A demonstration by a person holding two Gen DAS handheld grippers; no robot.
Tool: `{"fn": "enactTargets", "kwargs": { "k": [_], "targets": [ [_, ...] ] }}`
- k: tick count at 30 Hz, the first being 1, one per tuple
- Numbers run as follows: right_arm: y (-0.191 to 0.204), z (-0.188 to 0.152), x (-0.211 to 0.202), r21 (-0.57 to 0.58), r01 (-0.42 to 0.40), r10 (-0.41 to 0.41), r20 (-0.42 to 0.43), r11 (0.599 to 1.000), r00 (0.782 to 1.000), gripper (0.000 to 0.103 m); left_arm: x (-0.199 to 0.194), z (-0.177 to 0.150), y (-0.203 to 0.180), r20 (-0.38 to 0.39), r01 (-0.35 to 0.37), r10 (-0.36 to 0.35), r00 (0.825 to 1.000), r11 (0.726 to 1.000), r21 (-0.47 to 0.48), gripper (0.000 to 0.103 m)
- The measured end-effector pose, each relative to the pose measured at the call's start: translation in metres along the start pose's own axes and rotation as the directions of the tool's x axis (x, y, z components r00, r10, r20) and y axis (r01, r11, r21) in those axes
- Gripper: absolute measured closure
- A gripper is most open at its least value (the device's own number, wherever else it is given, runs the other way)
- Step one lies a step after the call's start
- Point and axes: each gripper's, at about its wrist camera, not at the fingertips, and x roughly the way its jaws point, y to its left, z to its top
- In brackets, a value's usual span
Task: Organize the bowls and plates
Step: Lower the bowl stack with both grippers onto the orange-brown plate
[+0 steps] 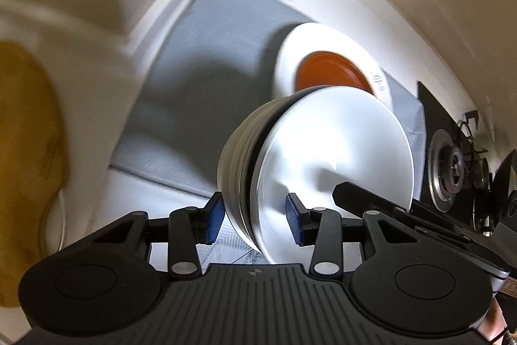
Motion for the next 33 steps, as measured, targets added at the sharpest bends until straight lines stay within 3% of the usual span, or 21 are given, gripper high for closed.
{"fn": "enactTargets", "kwargs": {
  "k": [8, 17, 26, 29, 33],
  "targets": [
    [-0.026, 0.032, -0.033, 0.034, 0.020, -0.023, 0.089, 0.999, 0.996, 0.053, 0.000, 0.027, -0.048, 0.021, 0.022, -0.024, 0.999, 0.995, 0.099, 0.059],
    [-0.060, 0.069, -0.046, 0.077, 0.045, -0.055, 0.131, 0.996, 0.990, 0.053, 0.027, 0.062, -0.087, -0.020, 0.037, -0.035, 0.999, 0.991, 0.129, 0.058],
    [-0.106, 0.095, -0.007, 0.174, 0.025, -0.034, 0.051, 0.984, 0.998, 0.054, 0.072, 0.100, -0.088, -0.085, -0.011, 0.020, 0.996, 0.994, 0.107, 0.059],
    [-0.116, 0.096, 0.007, 0.196, 0.041, -0.047, 0.029, 0.980, 0.998, 0.054, 0.088, 0.106, -0.086, -0.113, -0.015, 0.025, 0.993, 0.996, 0.090, 0.059],
    [-0.130, 0.092, 0.021, 0.224, 0.058, -0.063, 0.012, 0.973, 0.998, 0.054, 0.102, 0.100, -0.085, -0.096, -0.025, 0.037, 0.995, 0.991, 0.128, 0.059]
  ]
}}
